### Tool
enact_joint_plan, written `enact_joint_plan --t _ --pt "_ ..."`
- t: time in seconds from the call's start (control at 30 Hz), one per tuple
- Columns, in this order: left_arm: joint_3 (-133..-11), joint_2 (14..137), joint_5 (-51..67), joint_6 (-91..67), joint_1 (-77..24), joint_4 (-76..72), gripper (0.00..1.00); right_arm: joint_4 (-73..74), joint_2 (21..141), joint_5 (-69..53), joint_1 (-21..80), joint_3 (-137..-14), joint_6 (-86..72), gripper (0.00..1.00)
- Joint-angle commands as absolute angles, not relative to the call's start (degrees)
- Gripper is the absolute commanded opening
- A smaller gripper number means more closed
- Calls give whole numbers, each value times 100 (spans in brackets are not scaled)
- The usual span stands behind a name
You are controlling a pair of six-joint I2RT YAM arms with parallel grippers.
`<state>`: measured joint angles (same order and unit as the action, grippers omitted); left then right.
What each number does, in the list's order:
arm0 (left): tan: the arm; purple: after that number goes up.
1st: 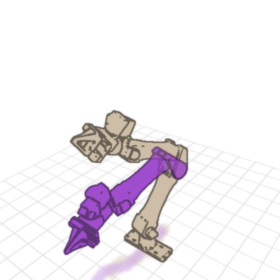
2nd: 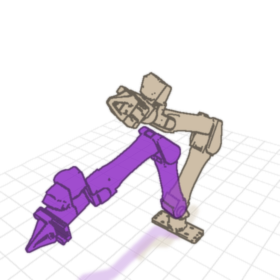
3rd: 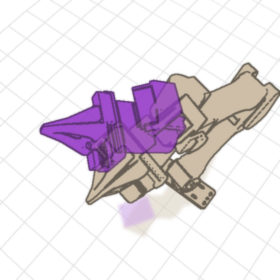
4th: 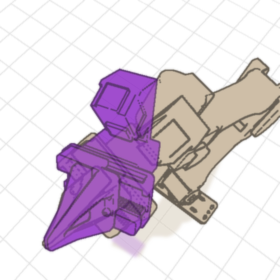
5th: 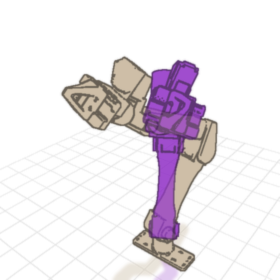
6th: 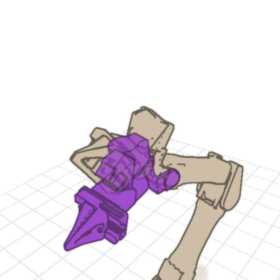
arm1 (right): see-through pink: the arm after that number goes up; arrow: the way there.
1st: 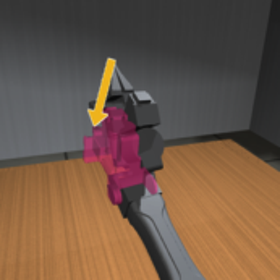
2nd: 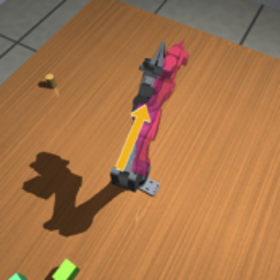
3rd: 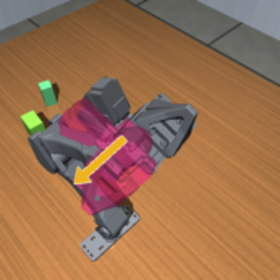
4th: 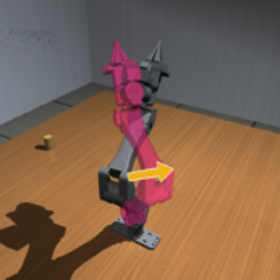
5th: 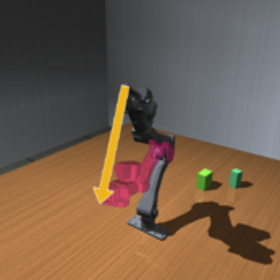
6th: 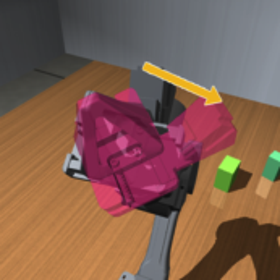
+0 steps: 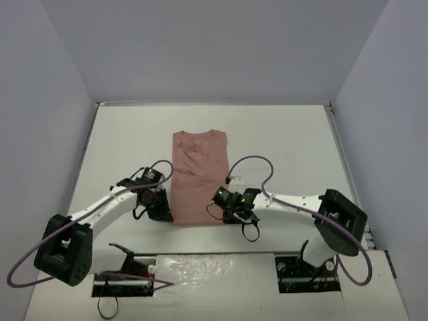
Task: Fold and stack the t-shirts
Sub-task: Grab one side of the 2/3 rectangular tshirt with both arms, then fold the long partially folded tshirt into a neat square
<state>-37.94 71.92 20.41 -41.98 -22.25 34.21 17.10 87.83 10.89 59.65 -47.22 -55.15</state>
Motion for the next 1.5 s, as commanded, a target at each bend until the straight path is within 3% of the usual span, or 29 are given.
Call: enact_joint_plan --t 0.0,0.17,0.63,1.47 --pt "-4047 6135 1988 -4625 -2324 4219 0 3006 8151 1252 6171 -4867 -5704 0" --pt "-4658 5902 1811 -4571 -2326 4678 0 3910 7977 1504 6090 -5659 -5483 0" --pt "-6985 7362 1255 -3955 -1856 4693 0 4636 8961 1392 4414 -8118 -3503 0" --pt "-8401 8920 1381 -3691 -1106 4295 0 4711 10933 1045 3556 -10879 -2327 0"
